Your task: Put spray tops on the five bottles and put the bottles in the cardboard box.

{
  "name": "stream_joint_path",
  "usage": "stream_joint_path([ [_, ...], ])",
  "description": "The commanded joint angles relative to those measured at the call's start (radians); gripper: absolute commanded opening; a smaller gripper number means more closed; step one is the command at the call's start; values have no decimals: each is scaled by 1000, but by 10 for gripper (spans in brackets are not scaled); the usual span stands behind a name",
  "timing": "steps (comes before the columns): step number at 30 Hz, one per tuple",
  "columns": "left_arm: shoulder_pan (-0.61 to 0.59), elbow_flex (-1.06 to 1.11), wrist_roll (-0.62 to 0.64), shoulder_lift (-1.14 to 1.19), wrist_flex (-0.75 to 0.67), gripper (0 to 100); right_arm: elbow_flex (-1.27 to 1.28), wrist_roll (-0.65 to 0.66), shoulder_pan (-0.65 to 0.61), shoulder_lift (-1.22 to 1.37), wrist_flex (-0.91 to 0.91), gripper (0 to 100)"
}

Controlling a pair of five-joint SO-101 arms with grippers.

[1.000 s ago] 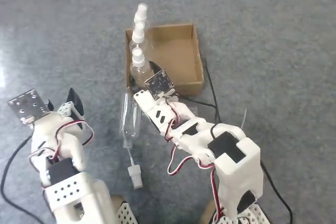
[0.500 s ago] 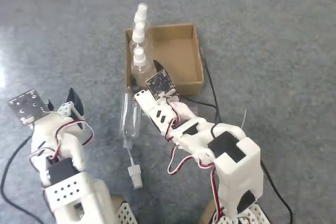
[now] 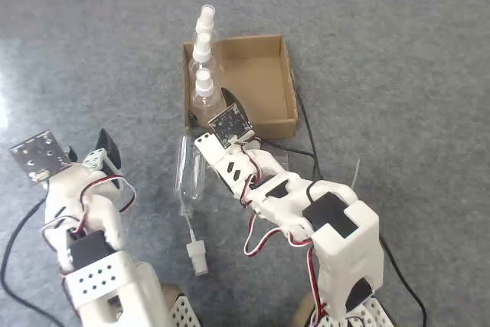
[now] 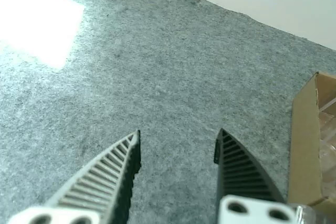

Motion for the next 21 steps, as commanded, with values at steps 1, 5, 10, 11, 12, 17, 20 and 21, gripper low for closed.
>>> stream_joint_path([
  [1,-3,-8,-12,-12,-31,220,38,12,-8,-116,-7,250],
  [5,-3,-8,-12,-12,-31,220,52,11,-8,-142,50,250],
  [10,-3,-8,-12,-12,-31,220,52,11,-8,-143,73,250],
  [11,-3,-8,-12,-12,-31,220,52,12,-8,-143,73,250],
  [12,-3,-8,-12,-12,-31,220,54,12,-8,-143,73,250],
  [17,-3,-8,-12,-12,-31,220,84,12,-8,-214,111,250],
  [20,-3,-8,-12,-12,-31,220,100,11,-5,-280,194,250],
  [21,-3,-8,-12,-12,-31,220,103,11,-5,-297,216,250],
])
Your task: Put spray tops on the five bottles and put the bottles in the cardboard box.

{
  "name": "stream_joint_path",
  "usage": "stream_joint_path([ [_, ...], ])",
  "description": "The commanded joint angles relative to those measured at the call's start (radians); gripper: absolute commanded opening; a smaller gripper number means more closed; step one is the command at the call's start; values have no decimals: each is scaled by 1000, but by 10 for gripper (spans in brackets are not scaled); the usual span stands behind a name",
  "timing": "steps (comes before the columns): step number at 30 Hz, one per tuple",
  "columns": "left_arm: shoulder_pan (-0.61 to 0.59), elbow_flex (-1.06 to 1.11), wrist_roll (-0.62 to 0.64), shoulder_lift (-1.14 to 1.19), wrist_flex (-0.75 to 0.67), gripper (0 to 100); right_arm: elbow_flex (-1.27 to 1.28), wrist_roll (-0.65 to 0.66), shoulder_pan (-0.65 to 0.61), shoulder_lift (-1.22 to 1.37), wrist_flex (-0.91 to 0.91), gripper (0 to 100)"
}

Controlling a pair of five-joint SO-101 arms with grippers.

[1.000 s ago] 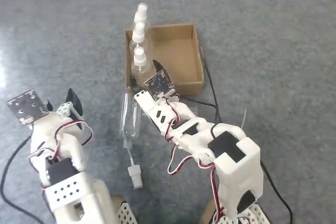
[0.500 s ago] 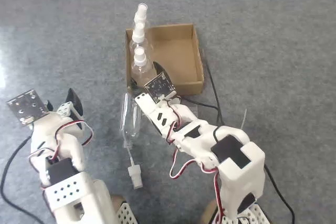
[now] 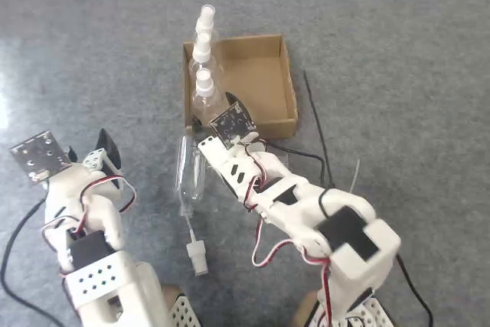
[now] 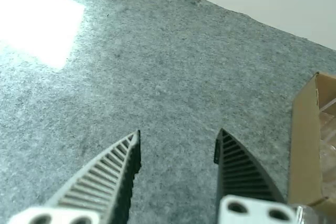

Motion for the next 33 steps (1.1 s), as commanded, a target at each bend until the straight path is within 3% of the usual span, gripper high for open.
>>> stream_joint_path([
  [1,-2,-8,-12,-12,-31,220,0,11,-2,-124,76,250],
  [13,-2,-8,-12,-12,-31,220,147,17,-7,-351,125,247],
  [33,0,-8,-12,-12,-31,220,158,17,-8,-877,874,245],
])
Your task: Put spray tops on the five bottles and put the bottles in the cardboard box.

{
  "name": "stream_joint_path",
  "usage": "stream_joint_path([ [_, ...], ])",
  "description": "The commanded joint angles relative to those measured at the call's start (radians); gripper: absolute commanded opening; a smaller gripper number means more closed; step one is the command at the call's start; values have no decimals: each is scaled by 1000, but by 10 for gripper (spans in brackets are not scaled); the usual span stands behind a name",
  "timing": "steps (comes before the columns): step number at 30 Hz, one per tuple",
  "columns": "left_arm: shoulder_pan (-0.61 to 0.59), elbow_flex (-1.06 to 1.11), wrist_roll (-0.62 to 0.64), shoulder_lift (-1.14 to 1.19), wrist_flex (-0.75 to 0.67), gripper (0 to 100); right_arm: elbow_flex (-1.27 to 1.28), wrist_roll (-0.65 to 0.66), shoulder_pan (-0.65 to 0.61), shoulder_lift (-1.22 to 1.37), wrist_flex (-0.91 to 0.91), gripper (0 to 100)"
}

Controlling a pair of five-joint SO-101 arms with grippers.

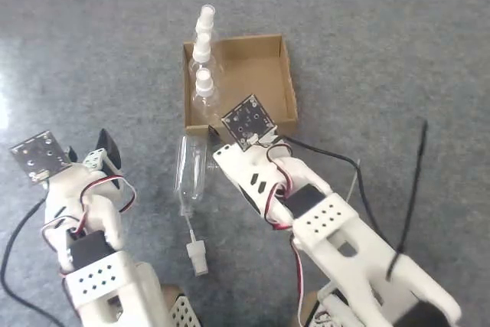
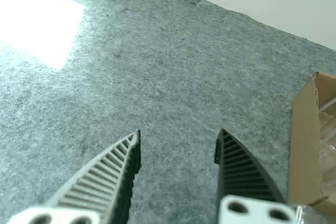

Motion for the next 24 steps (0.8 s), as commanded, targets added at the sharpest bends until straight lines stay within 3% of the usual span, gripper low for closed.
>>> stream_joint_path([
  [1,-2,-8,-12,-12,-31,220,-9,14,-12,-114,117,245],
  [11,-2,-8,-12,-12,-31,220,-12,37,-108,-211,297,245],
  [24,-2,-8,-14,-12,-31,220,-196,71,-99,-185,604,245],
])
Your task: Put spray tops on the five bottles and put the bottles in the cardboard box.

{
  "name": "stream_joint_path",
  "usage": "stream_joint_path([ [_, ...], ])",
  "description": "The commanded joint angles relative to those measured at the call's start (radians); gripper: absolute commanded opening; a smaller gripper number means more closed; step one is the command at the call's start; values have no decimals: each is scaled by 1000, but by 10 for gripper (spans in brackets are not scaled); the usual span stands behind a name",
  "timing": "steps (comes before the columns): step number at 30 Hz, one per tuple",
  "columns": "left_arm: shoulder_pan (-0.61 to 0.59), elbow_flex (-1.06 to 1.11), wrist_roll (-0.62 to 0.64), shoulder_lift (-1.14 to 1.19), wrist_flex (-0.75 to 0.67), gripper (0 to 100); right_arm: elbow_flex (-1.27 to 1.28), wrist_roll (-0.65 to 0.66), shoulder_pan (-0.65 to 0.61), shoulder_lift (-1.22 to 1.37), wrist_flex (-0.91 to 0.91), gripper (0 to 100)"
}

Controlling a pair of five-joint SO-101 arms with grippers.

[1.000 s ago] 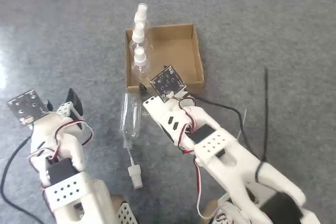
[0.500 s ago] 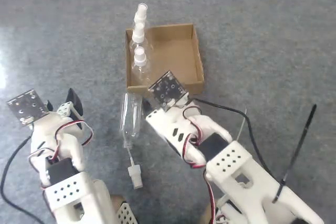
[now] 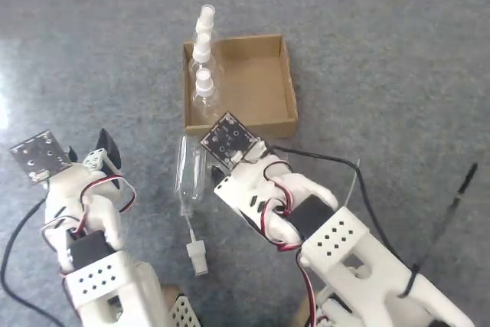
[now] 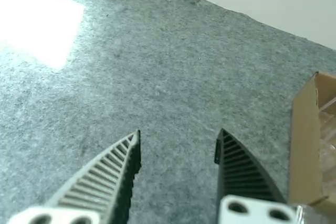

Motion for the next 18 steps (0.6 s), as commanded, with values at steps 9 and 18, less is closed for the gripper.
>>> stream_joint_path([
  [9,-2,-8,-12,-12,-31,220,-120,20,4,-10,104,245],
  [18,-2,-8,-12,-12,-31,220,-135,91,2,62,108,245],
])
